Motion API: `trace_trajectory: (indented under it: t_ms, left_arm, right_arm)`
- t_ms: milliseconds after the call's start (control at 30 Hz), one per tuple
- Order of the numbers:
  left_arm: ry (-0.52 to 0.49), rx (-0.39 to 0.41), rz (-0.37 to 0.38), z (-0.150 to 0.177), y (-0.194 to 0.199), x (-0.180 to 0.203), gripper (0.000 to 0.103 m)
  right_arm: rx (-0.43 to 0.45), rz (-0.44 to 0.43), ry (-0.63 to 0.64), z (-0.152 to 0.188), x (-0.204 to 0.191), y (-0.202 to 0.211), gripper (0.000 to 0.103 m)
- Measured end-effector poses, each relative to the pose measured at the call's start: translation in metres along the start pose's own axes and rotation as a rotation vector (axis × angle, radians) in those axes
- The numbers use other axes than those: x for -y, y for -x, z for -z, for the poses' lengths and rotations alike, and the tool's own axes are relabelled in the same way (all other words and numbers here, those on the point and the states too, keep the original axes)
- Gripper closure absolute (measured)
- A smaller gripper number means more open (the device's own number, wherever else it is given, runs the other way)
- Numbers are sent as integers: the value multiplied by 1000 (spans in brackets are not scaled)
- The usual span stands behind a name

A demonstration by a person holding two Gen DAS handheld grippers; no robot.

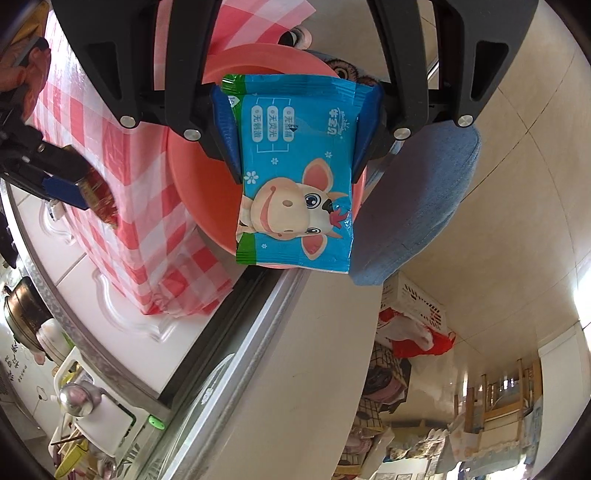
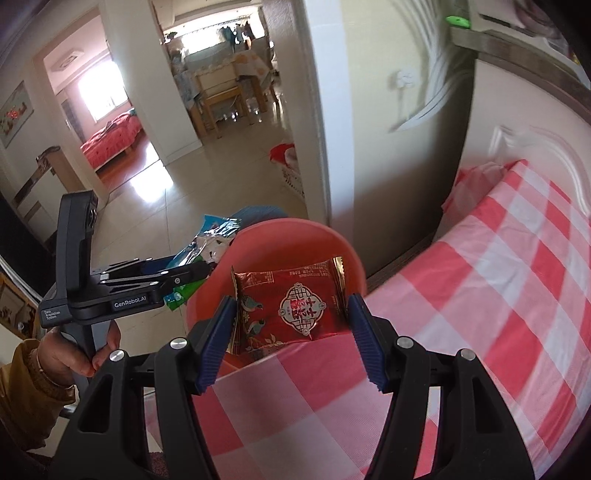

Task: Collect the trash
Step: 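Carry the blue packet and red packet with both tools over the orange bucket, then open both tools to drop the blue and red packets into the bucket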

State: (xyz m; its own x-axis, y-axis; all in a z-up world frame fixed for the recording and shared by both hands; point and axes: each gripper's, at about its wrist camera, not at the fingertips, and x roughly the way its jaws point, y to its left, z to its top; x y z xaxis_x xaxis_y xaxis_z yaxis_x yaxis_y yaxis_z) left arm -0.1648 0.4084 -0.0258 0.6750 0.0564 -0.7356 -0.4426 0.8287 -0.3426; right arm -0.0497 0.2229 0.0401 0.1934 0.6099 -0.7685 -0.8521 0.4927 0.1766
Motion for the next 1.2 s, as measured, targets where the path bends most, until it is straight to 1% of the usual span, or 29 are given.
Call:
trace_trajectory:
  t_ms: [333, 467, 767, 967, 1033, 1100, 1200]
  left_arm:
    - [-18, -27, 6, 0, -18, 7, 47]
    - [-29, -46, 6, 3, -26, 10, 47]
    - [-54, -66, -9, 6, -36, 13, 47]
    - [-75, -58, -4, 6, -37, 17, 47]
    - [-81, -63, -9, 6, -38, 18, 48]
    - [-83, -58, -14, 6, -37, 19, 47]
    - [-78, -59, -17, 7, -35, 18, 47]
  right_arm:
    - [-61, 7, 49, -9, -15, -33, 40]
    - [-78, 15, 59, -5, -15, -36, 40]
    - [-98, 33, 74, -9, -24, -49, 39]
    - [-98, 32, 60, -7, -22, -47, 39]
    - [-97, 27, 51, -6, -19, -46, 38]
    - [-92, 16, 41, -5, -18, -44, 33]
    - [-75, 15, 23, -3, -15, -40, 29]
